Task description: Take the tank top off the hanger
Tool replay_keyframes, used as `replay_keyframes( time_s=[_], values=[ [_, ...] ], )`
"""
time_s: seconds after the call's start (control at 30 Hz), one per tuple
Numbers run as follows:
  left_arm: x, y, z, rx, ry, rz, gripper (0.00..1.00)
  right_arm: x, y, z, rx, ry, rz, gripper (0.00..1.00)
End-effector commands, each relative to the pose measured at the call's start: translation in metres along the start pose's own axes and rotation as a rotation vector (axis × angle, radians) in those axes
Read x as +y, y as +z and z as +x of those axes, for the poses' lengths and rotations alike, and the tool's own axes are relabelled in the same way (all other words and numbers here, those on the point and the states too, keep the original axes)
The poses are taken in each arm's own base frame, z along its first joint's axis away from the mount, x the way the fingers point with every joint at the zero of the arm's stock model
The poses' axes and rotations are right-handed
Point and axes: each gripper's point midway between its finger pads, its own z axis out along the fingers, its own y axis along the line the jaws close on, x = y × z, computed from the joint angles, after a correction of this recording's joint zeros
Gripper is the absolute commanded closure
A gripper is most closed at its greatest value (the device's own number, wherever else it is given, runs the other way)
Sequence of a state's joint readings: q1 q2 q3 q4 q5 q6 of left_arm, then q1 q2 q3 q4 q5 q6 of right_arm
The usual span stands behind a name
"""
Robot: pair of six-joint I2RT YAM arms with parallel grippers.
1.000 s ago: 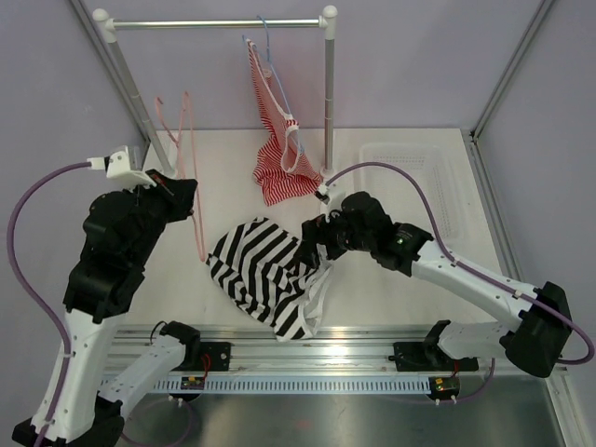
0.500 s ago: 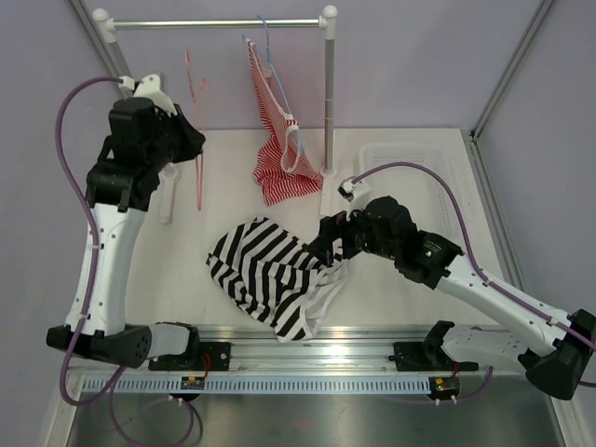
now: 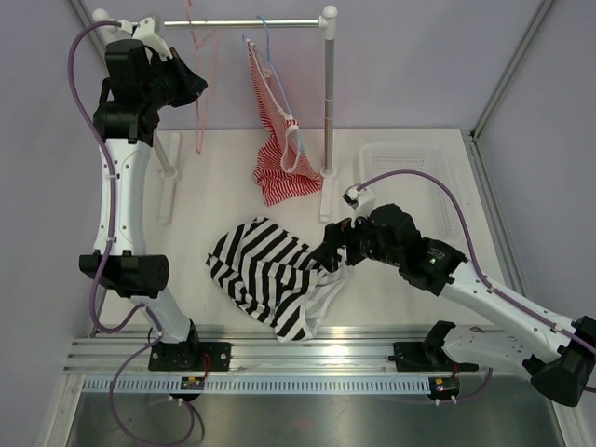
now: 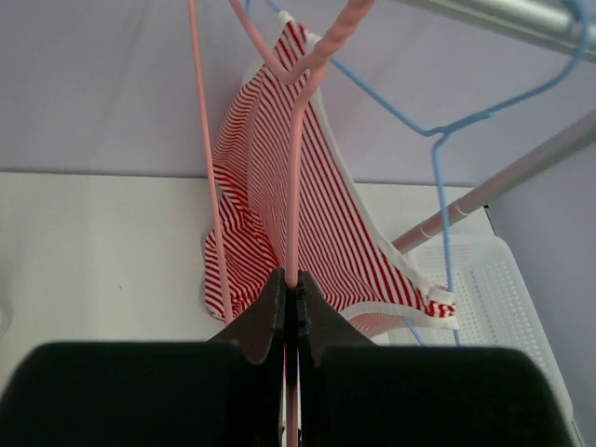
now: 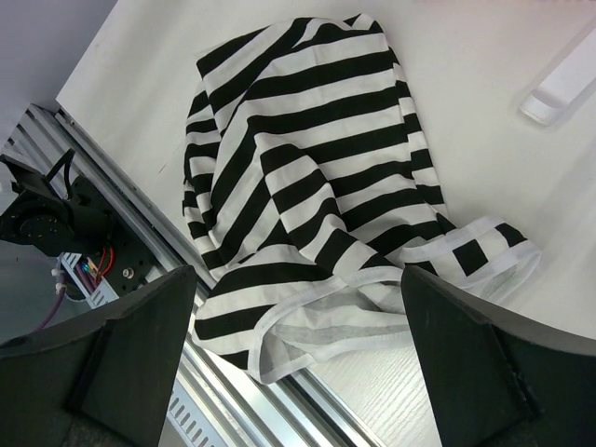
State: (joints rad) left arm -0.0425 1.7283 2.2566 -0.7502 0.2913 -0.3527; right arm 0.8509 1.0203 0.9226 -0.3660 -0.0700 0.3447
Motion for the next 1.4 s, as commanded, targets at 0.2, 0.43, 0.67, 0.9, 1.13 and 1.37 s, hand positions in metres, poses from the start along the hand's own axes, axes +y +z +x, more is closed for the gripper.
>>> replay_keyframes(
  time_s=[0.2,0.43,0.67,0.9,1.13,1.37],
  values=[
    [0.012,0.026,-0.018,-0.050,-0.036,0.038,1.00,0.010,-0.010,-0.010,-0.033,-0.001,-0.037,0.01],
    [0.040,0.038,0.025,0.050,-0.096,-0.053,0.85,0.012,0.014,-0.010,-0.001,0.000,-0.046,0.01],
    [0.034,-0.001,0.023,0.020,-0.108,-0.097,0.08,0.028,0.059,-0.011,0.063,-0.045,-0.107,0.01],
    [0.018,-0.096,0.031,-0.099,-0.124,-0.149,0.01,0.038,0.144,0.035,0.179,-0.179,-0.032,0.01],
    [0.039,-0.174,0.092,-0.147,-0.125,-0.286,0.01,0.037,0.220,0.075,0.292,-0.281,-0.005,0.01],
    [0.063,-0.219,0.145,-0.141,-0.014,-0.379,0.01,0.020,0.258,0.124,0.420,-0.391,0.124,0.07]
  ],
)
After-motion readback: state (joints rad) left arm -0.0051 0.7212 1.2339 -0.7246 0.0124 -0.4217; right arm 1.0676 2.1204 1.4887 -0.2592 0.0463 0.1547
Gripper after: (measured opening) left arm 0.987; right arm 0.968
